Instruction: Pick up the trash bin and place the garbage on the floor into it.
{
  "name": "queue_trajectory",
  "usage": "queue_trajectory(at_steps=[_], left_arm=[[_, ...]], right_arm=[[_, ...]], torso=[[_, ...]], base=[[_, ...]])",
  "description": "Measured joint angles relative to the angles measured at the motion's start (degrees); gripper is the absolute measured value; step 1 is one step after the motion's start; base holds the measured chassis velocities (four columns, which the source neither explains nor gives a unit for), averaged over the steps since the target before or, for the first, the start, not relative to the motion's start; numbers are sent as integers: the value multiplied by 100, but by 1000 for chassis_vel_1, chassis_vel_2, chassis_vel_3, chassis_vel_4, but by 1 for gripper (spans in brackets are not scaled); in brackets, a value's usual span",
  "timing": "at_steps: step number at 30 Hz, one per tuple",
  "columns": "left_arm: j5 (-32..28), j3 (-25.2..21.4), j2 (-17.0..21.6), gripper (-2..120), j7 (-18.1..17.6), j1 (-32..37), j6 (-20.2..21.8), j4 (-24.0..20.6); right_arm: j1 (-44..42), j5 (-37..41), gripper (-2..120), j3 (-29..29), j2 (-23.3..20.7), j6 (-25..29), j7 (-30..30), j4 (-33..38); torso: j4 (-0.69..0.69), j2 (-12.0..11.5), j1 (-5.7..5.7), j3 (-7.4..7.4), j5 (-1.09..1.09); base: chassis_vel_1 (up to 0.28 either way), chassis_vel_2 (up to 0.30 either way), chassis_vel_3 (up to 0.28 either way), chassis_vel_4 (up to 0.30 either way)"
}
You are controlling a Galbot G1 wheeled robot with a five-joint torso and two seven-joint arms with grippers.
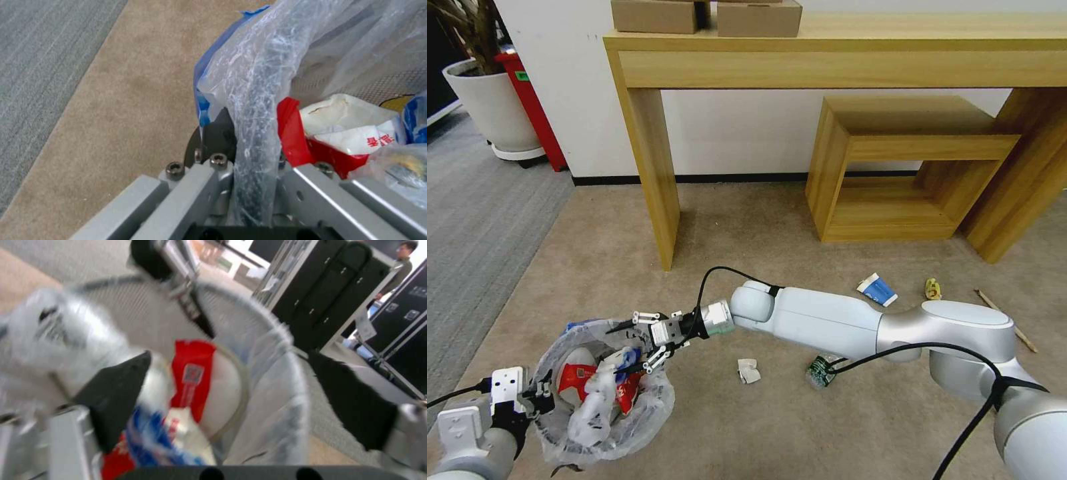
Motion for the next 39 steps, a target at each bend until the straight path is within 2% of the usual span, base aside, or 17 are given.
queue_trajectory(at_steps=[2,5,6,9,15,18,19,22,23,26,27,31,34,36,38,39], left_arm=[[-88,-6,-2,0,2,-9,-2,2],[-126,-18,10,0,38,-9,-2,2],[-198,-31,36,0,78,-26,11,2],[-266,-29,43,0,106,-37,29,2],[-686,-62,37,0,82,-20,200,-107],[-1316,-205,201,0,-112,16,545,-237],[-1316,-205,201,0,-112,16,545,-237],[-1505,-399,344,0,-107,8,766,-259],[-1505,-399,344,0,-107,8,766,-259],[-1569,-481,409,0,-7,-37,784,-287],[-1569,-481,409,0,-7,-37,784,-287],[-1465,-517,264,0,132,5,787,-341],[-1309,-522,137,0,222,29,788,-359],[-1004,-425,-52,0,307,19,767,-382],[-954,-419,-90,0,321,19,756,-383],[-897,-409,-128,0,336,2,731,-389]], right_arm=[[70,557,99,94,-74,-48,-102,188],[94,837,100,159,-118,-86,-104,296],[110,1169,100,328,-202,-183,-98,443],[110,1288,100,515,-315,-280,-93,536],[-27,1233,100,874,-604,-348,62,660],[-244,1080,100,1428,-1052,-470,353,780],[-244,1080,100,1428,-1052,-470,353,780],[-647,889,100,2112,-1644,-576,772,1010],[-647,889,100,2112,-1644,-576,772,1010],[-1252,714,100,2900,-2191,-667,1007,1293],[-1252,714,100,2900,-2191,-667,1007,1293],[-1835,393,100,3518,-2465,-684,1147,1383],[-2233,225,100,3845,-2523,-824,1427,1464],[-2899,-139,100,4481,-2540,-1253,2312,1566],[-3002,-208,100,4599,-2513,-1324,2496,1559],[-3205,-300,100,4834,-2474,-1444,2893,1564]], torso=[[0,0,0,0,0],[0,0,0,0,0],[0,0,0,0,0],[0,0,0,0,0],[1,0,0,0,0],[1,0,0,0,1],[1,0,0,0,1],[-2,0,0,0,3],[-2,0,0,0,3],[-2,0,-1,-1,2],[-2,0,-1,-1,2],[-2,0,0,0,1],[0,0,0,0,2],[0,0,0,-1,0],[-1,0,0,-1,-1],[2,0,0,0,3]], base=[[0,0,0,0],[0,0,0,0],[0,0,0,0],[0,0,0,0],[0,0,0,0],[0,0,0,0],[0,0,0,0],[0,0,0,0],[0,0,0,0],[0,0,0,0],[0,0,0,0],[0,0,0,0],[0,0,0,0],[0,0,0,0],[0,0,0,0],[0,0,0,0]])
